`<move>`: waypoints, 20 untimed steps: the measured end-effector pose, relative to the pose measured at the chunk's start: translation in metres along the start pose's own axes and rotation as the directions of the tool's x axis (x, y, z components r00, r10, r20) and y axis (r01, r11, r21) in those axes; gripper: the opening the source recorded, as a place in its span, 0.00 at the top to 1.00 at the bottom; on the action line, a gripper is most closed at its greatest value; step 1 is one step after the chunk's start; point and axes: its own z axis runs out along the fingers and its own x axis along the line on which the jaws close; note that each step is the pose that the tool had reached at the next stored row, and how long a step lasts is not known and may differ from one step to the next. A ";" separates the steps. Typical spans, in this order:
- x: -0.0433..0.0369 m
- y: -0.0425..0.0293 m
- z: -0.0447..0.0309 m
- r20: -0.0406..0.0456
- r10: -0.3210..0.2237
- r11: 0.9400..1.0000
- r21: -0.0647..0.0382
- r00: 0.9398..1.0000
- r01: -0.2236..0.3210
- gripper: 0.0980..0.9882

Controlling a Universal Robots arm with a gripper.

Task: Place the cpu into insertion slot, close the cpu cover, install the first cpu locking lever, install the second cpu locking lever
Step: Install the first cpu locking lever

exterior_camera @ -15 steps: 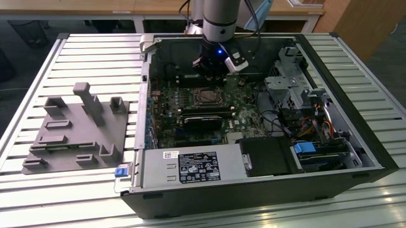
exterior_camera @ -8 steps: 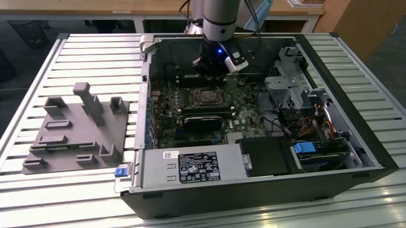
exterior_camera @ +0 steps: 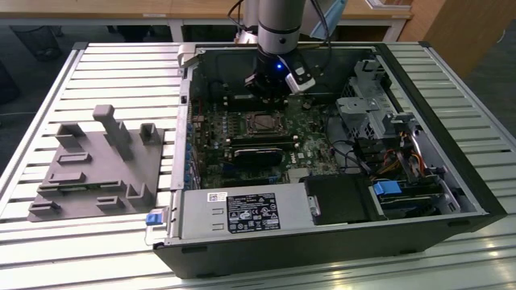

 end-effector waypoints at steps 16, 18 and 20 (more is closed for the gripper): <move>-0.0003 -0.0001 0.0003 0.000 0.000 1.000 0.010 1.000 0.000 0.99; -0.0004 -0.0001 0.0004 0.000 0.000 1.000 0.010 1.000 0.000 0.99; -0.0005 0.0001 0.0000 0.000 0.000 1.000 0.010 1.000 0.000 0.99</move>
